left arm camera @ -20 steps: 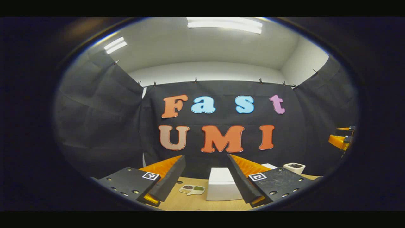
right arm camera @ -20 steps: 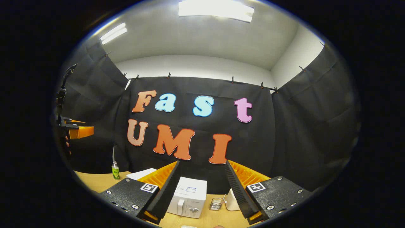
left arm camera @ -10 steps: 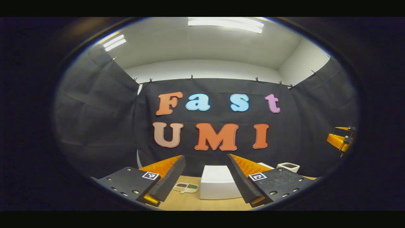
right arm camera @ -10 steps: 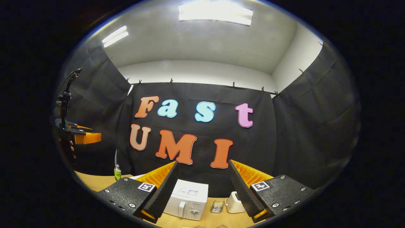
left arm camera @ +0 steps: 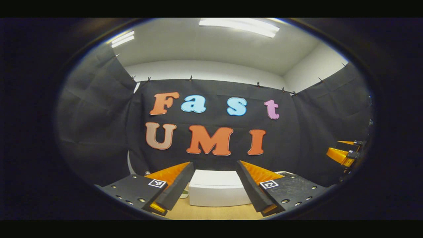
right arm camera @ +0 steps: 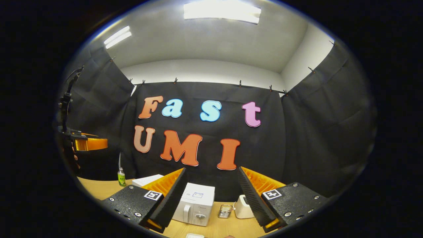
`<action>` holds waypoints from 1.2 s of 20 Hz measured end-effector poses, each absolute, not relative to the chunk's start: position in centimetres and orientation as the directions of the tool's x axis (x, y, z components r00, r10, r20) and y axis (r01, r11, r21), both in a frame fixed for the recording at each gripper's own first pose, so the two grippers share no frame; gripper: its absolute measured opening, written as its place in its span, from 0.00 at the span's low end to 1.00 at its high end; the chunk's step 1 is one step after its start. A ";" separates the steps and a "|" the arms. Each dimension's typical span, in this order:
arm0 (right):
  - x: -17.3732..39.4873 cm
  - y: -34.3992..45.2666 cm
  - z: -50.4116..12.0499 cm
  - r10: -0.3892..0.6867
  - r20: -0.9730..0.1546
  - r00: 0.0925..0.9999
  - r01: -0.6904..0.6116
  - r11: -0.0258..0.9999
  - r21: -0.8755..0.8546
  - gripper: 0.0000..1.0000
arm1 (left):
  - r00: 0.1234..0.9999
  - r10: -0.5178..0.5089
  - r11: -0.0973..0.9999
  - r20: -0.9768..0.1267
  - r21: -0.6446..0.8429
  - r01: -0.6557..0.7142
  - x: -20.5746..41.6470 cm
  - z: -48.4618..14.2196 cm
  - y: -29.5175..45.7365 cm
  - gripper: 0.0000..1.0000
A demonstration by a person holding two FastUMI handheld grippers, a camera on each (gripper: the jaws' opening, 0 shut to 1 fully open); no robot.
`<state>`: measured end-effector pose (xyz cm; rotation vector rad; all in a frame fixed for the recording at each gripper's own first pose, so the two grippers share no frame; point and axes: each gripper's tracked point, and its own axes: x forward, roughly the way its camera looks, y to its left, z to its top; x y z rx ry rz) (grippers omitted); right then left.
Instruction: Open the microwave oven with the left hand, put the food in, and close the microwave oven.
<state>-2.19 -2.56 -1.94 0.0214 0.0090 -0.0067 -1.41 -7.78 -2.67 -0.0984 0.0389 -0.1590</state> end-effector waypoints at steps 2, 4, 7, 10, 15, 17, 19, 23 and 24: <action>-2.5 -3.5 -3.5 -0.022 -0.034 0.999 0.023 0.999 0.036 0.95 | 0.984 -0.176 0.980 -0.036 -0.101 0.172 -1.2 -3.9 -9.1 0.89; -2.7 -4.6 -5.5 -0.041 -0.059 0.997 0.043 0.998 0.044 0.94 | 0.979 -0.199 0.975 -0.036 -0.106 0.194 -1.0 -5.3 -10.9 0.89; -3.3 -5.7 -8.9 -0.068 -0.106 0.992 0.072 0.997 0.029 0.94 | 0.974 -0.224 0.970 -0.042 -0.111 0.218 -0.6 -7.9 -13.3 0.87; -4.0 -5.5 -12.3 -0.046 -0.159 0.986 0.051 0.998 0.029 0.94 | 0.966 -0.253 0.963 -0.057 -0.111 0.245 -0.2 -10.8 -16.3 0.89; -4.5 -5.7 -17.0 -0.032 -0.205 0.978 0.039 0.999 0.027 0.95 | 0.942 -0.312 0.944 -0.123 -0.152 0.293 0.2 -17.0 -21.1 0.89; -4.8 -5.5 -19.1 -0.026 -0.236 0.971 0.033 0.999 0.028 0.95 | 0.927 -0.344 0.931 -0.152 -0.180 0.316 0.4 -19.5 -23.0 0.87; -5.1 -5.5 -21.1 -0.029 -0.259 0.965 0.042 0.998 0.044 0.94 | 0.918 -0.352 0.930 -0.185 -0.183 0.319 1.0 -22.0 -24.1 0.87; -5.7 -4.7 -25.4 0.005 -0.324 0.946 0.031 0.994 0.105 0.94 | 0.903 -0.353 0.933 -0.245 -0.171 0.318 2.2 -28.2 -26.6 0.88; -5.7 -4.9 -26.2 0.001 -0.340 0.940 0.039 0.993 0.112 0.94 | 0.901 -0.349 0.935 -0.260 -0.159 0.316 2.4 -29.8 -27.3 0.84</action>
